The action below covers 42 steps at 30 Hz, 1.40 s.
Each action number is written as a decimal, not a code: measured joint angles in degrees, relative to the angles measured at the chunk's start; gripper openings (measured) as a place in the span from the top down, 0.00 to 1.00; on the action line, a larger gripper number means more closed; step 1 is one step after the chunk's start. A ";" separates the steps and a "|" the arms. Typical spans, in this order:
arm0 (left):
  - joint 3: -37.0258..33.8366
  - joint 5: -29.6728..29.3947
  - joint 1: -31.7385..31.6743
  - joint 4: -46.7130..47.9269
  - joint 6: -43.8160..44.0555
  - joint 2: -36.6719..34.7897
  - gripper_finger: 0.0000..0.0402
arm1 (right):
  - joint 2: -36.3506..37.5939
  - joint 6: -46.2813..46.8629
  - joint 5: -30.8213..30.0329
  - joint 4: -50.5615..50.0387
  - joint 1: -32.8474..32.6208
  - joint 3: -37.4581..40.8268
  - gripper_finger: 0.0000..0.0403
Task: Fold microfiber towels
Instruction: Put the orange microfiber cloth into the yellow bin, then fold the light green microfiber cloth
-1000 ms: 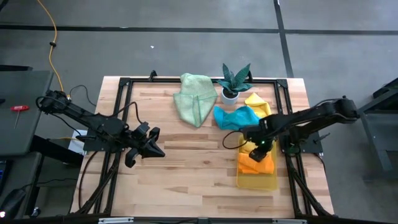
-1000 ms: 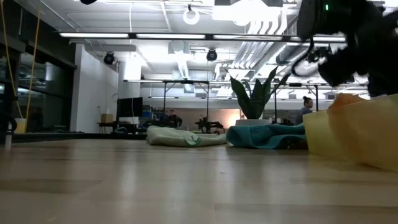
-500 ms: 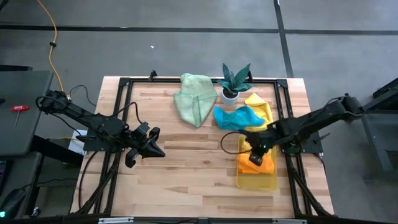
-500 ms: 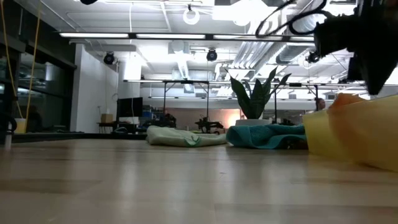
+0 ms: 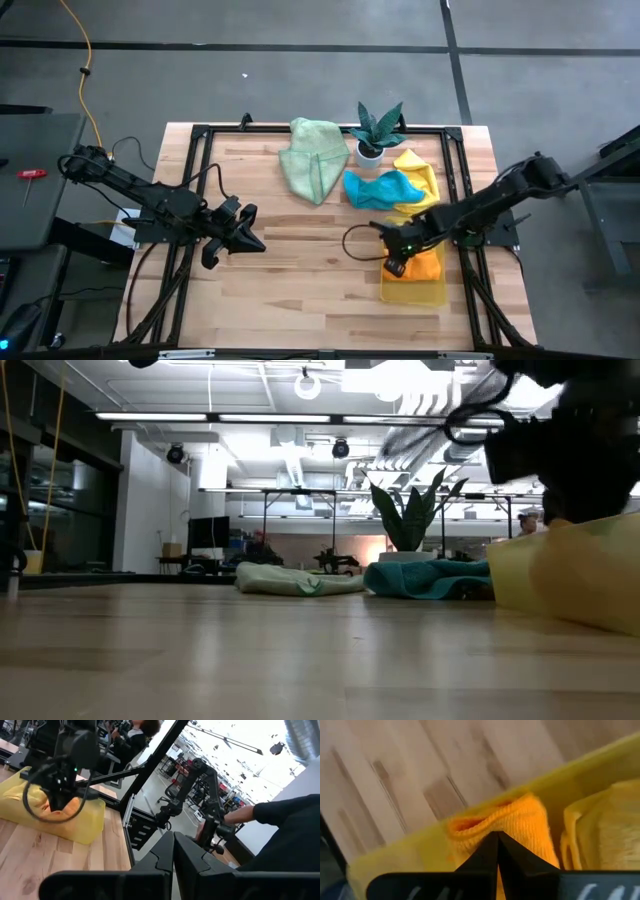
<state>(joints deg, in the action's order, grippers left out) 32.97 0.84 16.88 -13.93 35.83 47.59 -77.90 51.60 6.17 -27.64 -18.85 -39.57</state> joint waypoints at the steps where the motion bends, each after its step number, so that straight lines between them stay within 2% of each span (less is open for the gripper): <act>1: 0.00 0.00 0.00 0.00 0.04 0.00 1.00 | -0.72 -0.58 0.47 0.13 -0.01 0.00 1.00; 8: 0.00 0.00 0.00 0.00 0.02 -0.02 1.00 | -2.10 -4.74 2.08 0.77 -0.04 0.00 1.00; 14: 0.00 0.00 0.00 0.02 -0.03 0.00 1.00 | -3.22 -6.76 2.31 -3.40 0.12 0.00 1.00; 25: 0.00 -0.02 0.00 0.90 -0.63 0.00 1.00 | -3.06 -2.11 -9.31 -8.31 0.22 -0.01 1.00; 27: 0.00 -0.02 0.00 0.90 -0.63 -0.01 1.00 | -2.44 -2.94 -9.14 -8.42 0.20 -0.56 1.00; 30: 0.00 -0.02 0.00 0.90 -0.61 -0.01 1.00 | -0.49 -7.14 -5.70 -9.10 -0.14 -2.82 1.00; 33: 0.00 -0.02 0.00 0.88 -0.59 0.00 1.00 | 1.18 -10.00 -4.11 -14.31 -0.84 -5.08 1.00; 37: 0.01 -1.03 0.00 0.87 -1.34 0.00 1.00 | 4.58 -8.92 -4.18 -19.32 -1.05 -8.14 1.00; 40: 0.01 -3.93 -0.30 0.83 -2.66 -0.02 1.00 | 9.51 -8.52 -8.53 -17.18 -1.56 -10.99 1.00; 42: 0.00 -4.51 -1.53 0.85 -3.71 -0.22 1.00 | 12.89 -8.08 -15.35 -14.46 -1.95 -11.99 1.00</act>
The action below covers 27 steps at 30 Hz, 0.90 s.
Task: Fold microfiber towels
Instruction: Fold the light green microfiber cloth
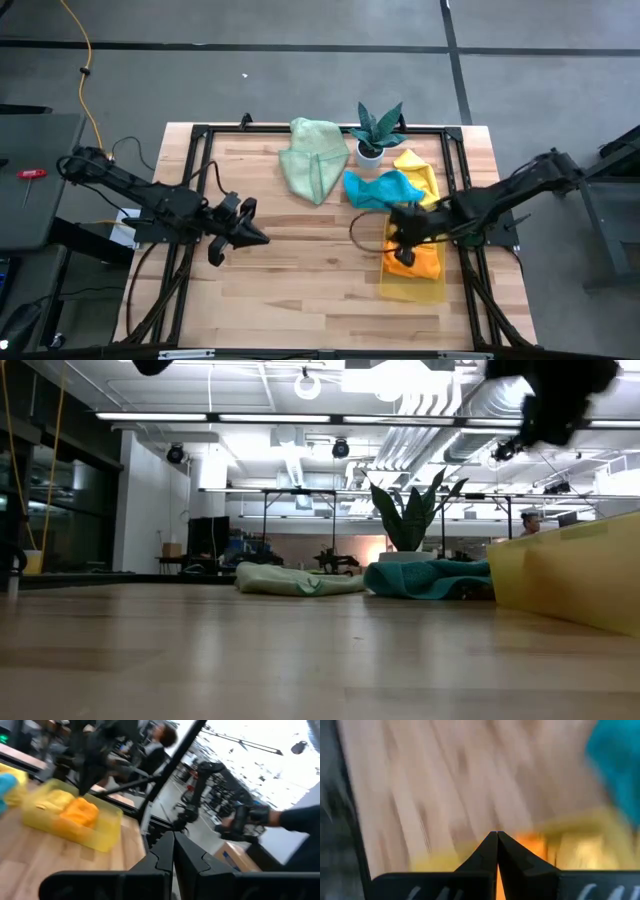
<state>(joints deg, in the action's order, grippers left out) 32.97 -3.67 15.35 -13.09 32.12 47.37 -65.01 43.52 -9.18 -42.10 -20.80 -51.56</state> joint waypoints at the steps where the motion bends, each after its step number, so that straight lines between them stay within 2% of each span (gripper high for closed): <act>1: 0.00 0.10 -0.98 0.03 -0.38 -0.25 1.00 | 1.69 0.03 -3.77 2.36 -0.01 -0.06 1.00; 5: 0.04 2.58 -6.48 0.02 -3.01 -0.33 1.00 | 5.92 -2.50 -20.43 15.55 0.35 1.36 1.00; 8: 0.02 5.43 -11.70 -0.07 -5.82 -0.35 1.00 | 6.63 -7.51 -25.45 30.48 1.73 5.93 1.00; 13: 0.02 11.02 -20.42 0.87 -10.59 -0.35 1.00 | 3.53 -13.77 -23.52 61.45 5.35 15.04 1.00; 17: 0.02 12.03 -24.89 1.49 -16.39 -0.35 1.00 | -1.47 -18.03 -19.17 81.63 7.53 18.29 1.00; 19: 0.02 12.05 -26.40 1.49 -18.49 -0.35 1.00 | -3.78 -19.05 -16.44 85.34 8.55 18.12 1.00; 27: 0.02 12.01 -28.91 1.74 -19.39 -0.35 1.00 | -7.85 -19.70 -6.61 83.80 12.74 14.93 1.00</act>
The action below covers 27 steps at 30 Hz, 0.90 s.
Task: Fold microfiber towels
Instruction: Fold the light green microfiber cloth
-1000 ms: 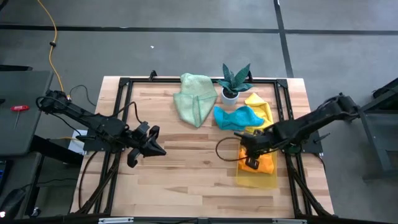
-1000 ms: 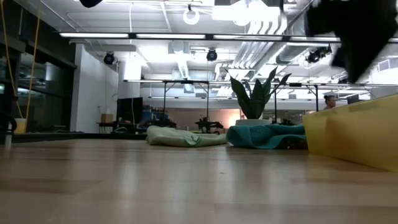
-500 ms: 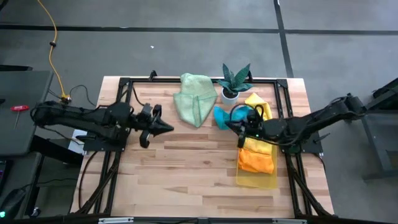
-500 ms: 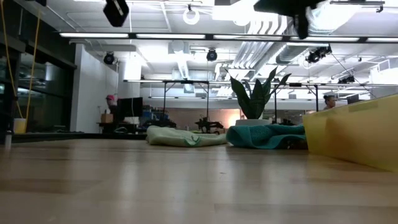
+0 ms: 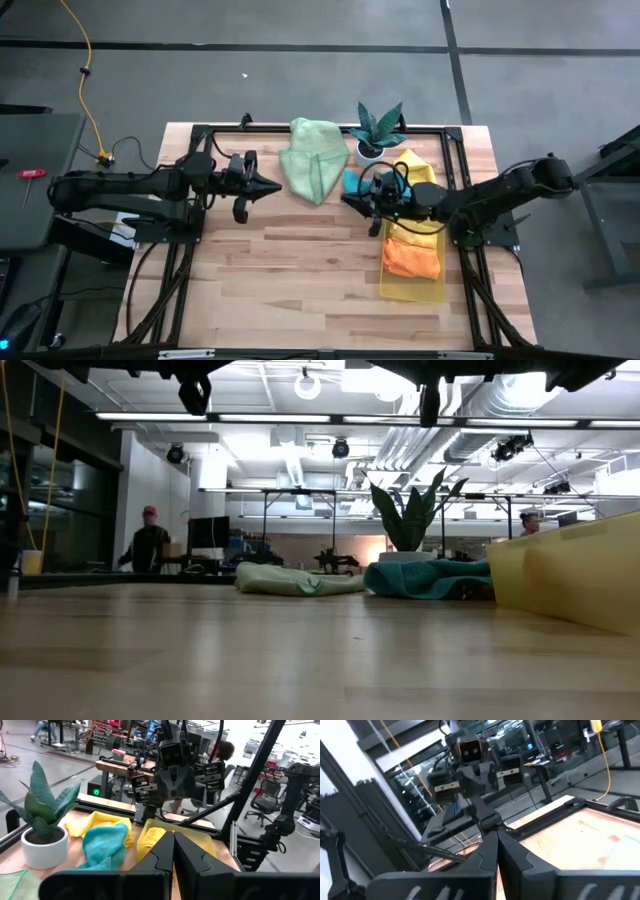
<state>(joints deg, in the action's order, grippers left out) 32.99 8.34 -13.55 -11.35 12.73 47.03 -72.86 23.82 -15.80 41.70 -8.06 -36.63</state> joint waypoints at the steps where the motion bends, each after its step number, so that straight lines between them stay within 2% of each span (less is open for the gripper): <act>1: 0.00 -0.01 0.01 0.01 0.07 0.02 1.00 | 0.00 -0.52 0.85 -0.02 0.70 -0.13 1.00; 6: 0.00 -2.21 0.01 -0.01 0.65 0.07 1.00 | 0.09 -2.98 5.88 -0.34 4.96 -0.17 1.00; 11: 0.17 -11.96 -0.63 0.09 5.22 1.46 0.99 | 0.11 -3.33 14.04 -1.20 8.32 -0.17 1.00; 13: 1.96 -12.78 -2.53 3.92 6.35 3.41 0.96 | 0.11 -3.32 16.82 -1.92 9.55 -0.17 1.00; 16: 7.89 -10.30 -7.08 14.47 5.49 8.47 0.89 | 0.11 -2.79 18.37 -2.15 10.90 -0.17 1.00; 19: 13.92 -6.10 -12.79 24.83 -1.53 15.75 0.81 | 0.11 -1.50 18.41 -2.11 11.93 -0.17 1.00; 23: 20.76 2.96 -22.11 31.14 -13.44 26.63 0.69 | 0.11 0.68 16.98 -1.85 12.29 -0.17 1.00; 27: 27.27 8.65 -29.30 31.44 -24.69 38.39 0.61 | 0.11 1.86 14.24 -1.63 12.07 -0.17 1.00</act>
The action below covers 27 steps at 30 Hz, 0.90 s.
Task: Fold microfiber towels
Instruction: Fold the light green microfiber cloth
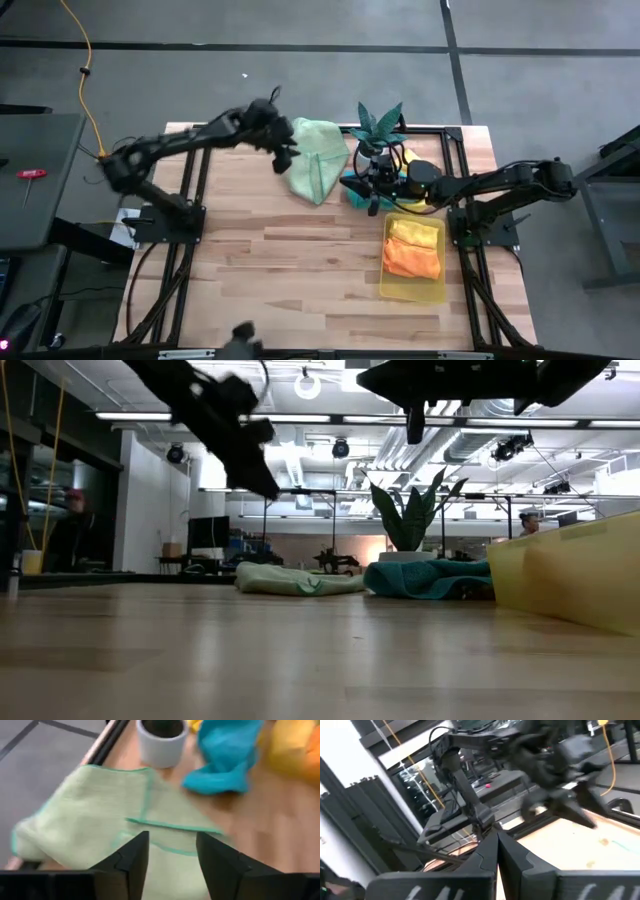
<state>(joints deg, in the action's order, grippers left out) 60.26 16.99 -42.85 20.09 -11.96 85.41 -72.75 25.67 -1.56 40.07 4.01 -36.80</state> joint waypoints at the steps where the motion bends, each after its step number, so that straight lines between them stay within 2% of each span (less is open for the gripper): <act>1: 1.87 0.80 -1.43 0.29 -2.36 2.96 0.59 | 0.00 0.01 -0.51 0.00 -0.02 0.00 1.00; 7: 13.36 4.05 -5.32 6.28 -12.72 18.15 0.57 | 0.00 2.56 -4.08 0.02 -0.02 0.00 1.00; 12: 19.22 3.06 -5.51 9.09 -14.23 26.77 0.58 | 0.00 2.56 -4.20 0.02 -0.02 0.00 1.00; 16: 20.94 2.97 -5.44 10.12 -14.23 29.99 0.58 | 0.00 2.49 -4.18 0.00 -0.02 0.00 1.00; 27: 20.98 2.90 -5.44 14.18 -16.70 31.64 0.58 | 0.00 2.38 -4.03 -1.99 -0.02 0.00 1.00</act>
<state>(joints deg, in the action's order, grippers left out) 81.24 19.89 -48.29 34.27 -28.66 117.05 -72.75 28.05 -5.58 38.08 3.99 -36.80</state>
